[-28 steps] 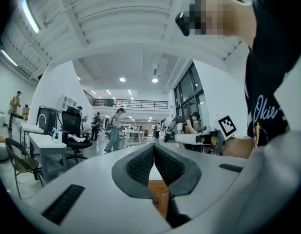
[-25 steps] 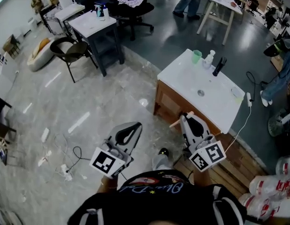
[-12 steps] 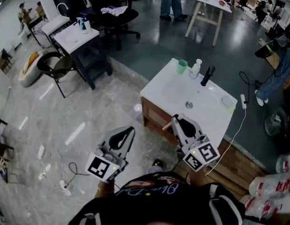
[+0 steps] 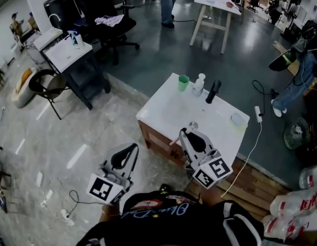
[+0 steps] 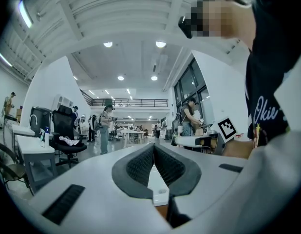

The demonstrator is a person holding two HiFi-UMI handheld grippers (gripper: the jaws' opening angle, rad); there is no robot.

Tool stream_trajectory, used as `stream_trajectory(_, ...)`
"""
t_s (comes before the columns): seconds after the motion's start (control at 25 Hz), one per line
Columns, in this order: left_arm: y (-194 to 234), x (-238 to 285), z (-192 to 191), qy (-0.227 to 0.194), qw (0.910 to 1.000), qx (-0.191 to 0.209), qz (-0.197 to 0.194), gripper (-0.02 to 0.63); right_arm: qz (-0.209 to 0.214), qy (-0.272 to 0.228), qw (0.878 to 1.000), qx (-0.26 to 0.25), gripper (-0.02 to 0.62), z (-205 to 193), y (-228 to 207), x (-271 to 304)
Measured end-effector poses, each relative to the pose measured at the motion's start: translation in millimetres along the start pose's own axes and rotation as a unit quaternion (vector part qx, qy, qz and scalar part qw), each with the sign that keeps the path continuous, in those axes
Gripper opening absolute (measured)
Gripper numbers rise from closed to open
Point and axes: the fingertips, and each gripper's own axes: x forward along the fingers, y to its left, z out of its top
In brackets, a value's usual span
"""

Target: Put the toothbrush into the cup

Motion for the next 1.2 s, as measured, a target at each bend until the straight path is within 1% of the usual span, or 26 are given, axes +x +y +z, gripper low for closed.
stream_trajectory(0.16,6.2,15.2,-3.9,0.007,0.9999,0.002,-0.009,0.003,-0.015,-0.003,1.0,0.001,0.014,-0.1,-14.7,-2.0)
stream_trajectory(0.28,10.7,30.9,-8.4,0.004,0.9997,-0.004,-0.024,0.003,-0.037,-0.003,0.999,-0.002,0.012,-2.0,-28.1,-5.2)
stream_trajectory(0.44,17.3,64.3,-14.9,0.003,0.9976,-0.015,-0.068,0.003,-0.079,-0.007,0.997,-0.013,0.014,2.9,-50.7,-9.3)
stream_trajectory(0.6,29.9,113.1,-8.0,-0.012,0.9918,-0.006,-0.127,0.003,-0.133,-0.022,0.99,-0.03,0.012,14.6,-82.1,-2.8)
stream_trajectory(0.76,54.4,152.9,-3.1,-0.02,0.9863,-0.002,-0.164,0.003,-0.168,-0.025,0.985,-0.039,0.014,18.6,-103.9,18.5)
stream_trajectory(0.88,75.3,177.6,-3.5,-0.014,0.9821,-0.007,-0.187,0.003,-0.188,-0.034,0.98,-0.046,0.012,24.3,-118.0,39.8)
stream_trajectory(1.2,136.7,223.6,1.2,-0.016,0.9758,-0.014,-0.218,0.003,-0.221,-0.032,0.973,-0.05,0.014,25.4,-143.7,99.4)
